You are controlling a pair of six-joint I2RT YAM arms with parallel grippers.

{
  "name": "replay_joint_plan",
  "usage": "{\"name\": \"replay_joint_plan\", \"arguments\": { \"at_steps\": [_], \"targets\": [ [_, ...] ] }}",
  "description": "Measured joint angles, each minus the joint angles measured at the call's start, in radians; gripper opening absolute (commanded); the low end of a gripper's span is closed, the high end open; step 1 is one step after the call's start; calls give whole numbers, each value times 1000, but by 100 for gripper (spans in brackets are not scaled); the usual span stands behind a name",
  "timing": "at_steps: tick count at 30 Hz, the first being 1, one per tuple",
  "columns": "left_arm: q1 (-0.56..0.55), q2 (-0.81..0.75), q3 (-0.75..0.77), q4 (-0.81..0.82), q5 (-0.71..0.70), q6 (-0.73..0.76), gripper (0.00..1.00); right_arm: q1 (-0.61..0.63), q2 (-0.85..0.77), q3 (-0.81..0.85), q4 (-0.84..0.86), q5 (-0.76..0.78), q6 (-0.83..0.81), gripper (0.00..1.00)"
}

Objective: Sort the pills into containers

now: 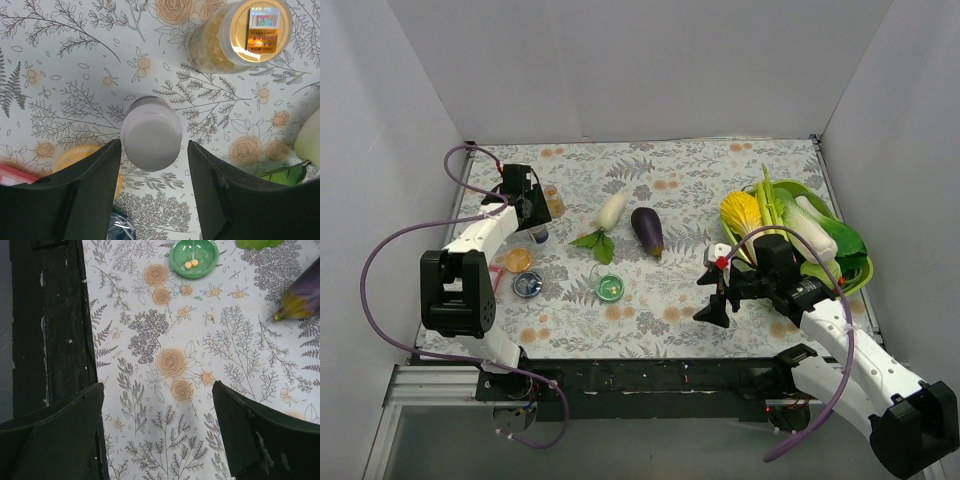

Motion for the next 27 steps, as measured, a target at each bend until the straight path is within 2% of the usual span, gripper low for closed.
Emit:
{"name": "replay_joint_plan", "arguments": {
  "at_steps": [6,10,11,14,15,18,20,21,22,25,27],
  "targets": [
    [0,-3,33,-21,26,-8,67,0,18,16,-43,-39,-92,94],
    [0,-73,34,-57,109,-7,68,1,30,31,-101,-83,-269,93],
    [0,-106,26,-59,146,-8,67,3,32,31,-117,-92,-320,93],
    [1,-256,-44,-48,282,-25,55,17,40,31,-145,-103,-470,89],
    [2,-316,-85,-30,339,-39,47,25,46,31,-148,-104,-507,88],
    [3,-471,-232,7,507,-102,34,80,83,31,-132,-87,-568,76],
    [2,-536,-334,22,607,-155,26,124,118,31,-101,-67,-571,65],
    [-1,-553,-380,30,647,-184,24,153,144,31,-77,-51,-565,60],
    [-2,-565,-423,36,679,-208,22,166,166,31,-54,-38,-557,49],
    [-8,-578,-512,43,731,-260,18,224,229,37,-1,-5,-530,33],
    [-13,-574,-539,50,751,-283,18,249,275,52,31,22,-504,30]
  ]
}}
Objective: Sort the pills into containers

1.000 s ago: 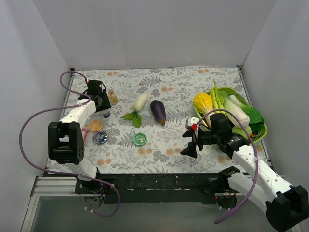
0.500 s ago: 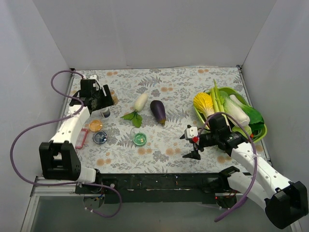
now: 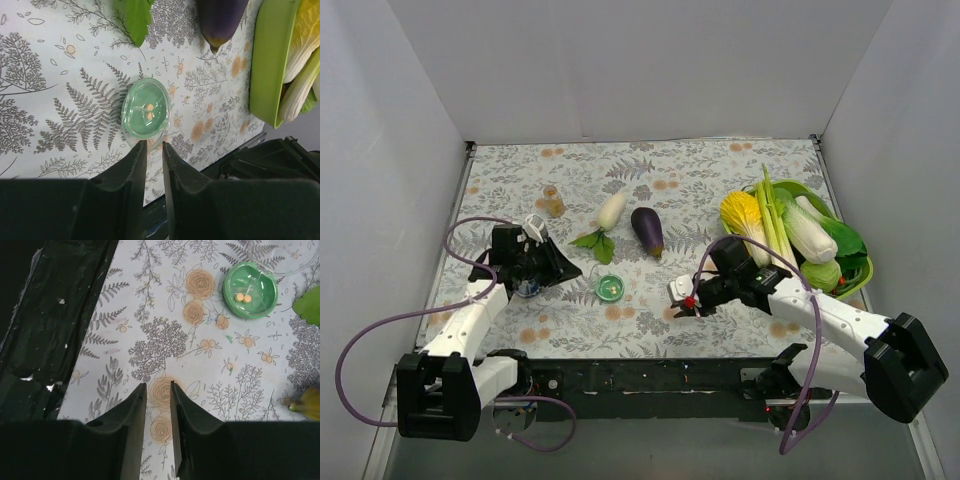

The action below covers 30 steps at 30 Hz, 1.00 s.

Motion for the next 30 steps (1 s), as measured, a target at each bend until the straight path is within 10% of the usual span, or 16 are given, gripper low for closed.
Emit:
{"name": "replay_joint_plan", "arguments": {
  "at_steps": [30],
  "targets": [
    [-133,153,-35,225,39,-117,18,106,309,77,368,240,224,10]
  ]
}}
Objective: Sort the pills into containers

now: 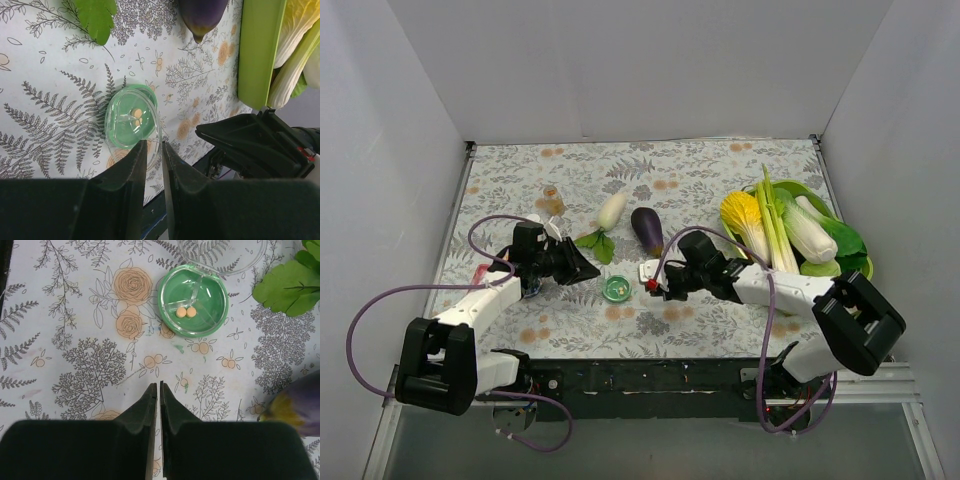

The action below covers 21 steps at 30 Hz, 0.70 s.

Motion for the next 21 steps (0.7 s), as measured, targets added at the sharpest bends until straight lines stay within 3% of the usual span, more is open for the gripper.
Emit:
{"name": "replay_joint_plan", "arguments": {
  "at_steps": [6,21],
  "targets": [
    [-5,4,0,10,0,-10,18,0,93,58,30,21,12,5],
    [-13,17,-5,58,24,-35,18,40,282,186,24,41,7,5]
  ]
}}
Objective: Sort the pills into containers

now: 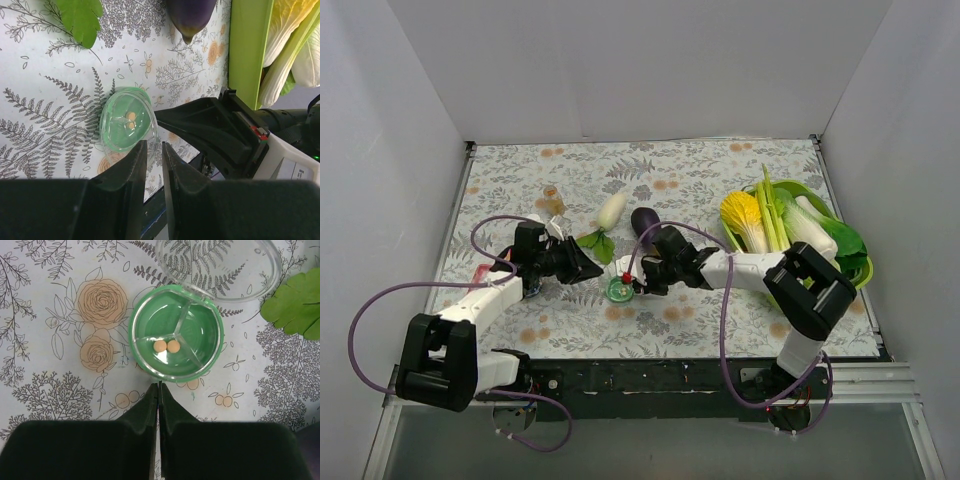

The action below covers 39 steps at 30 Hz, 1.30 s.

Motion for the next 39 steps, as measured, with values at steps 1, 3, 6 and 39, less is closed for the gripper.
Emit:
{"name": "replay_joint_plan", "arguments": {
  "at_steps": [1,3,6,39],
  "targets": [
    [-3,3,-3,6,4,-3,18,2,10,9,-5,0,1,5],
    [-8,8,-11,13,9,-9,18,4,32,33,-21,2,5,5],
    [-17,19,-16,34,18,-19,18,4,65,70,-42,5,16,5],
    [-115,171,-32,145,-85,-58,24,-10,7,98,-204,1,117,9]
  ]
}}
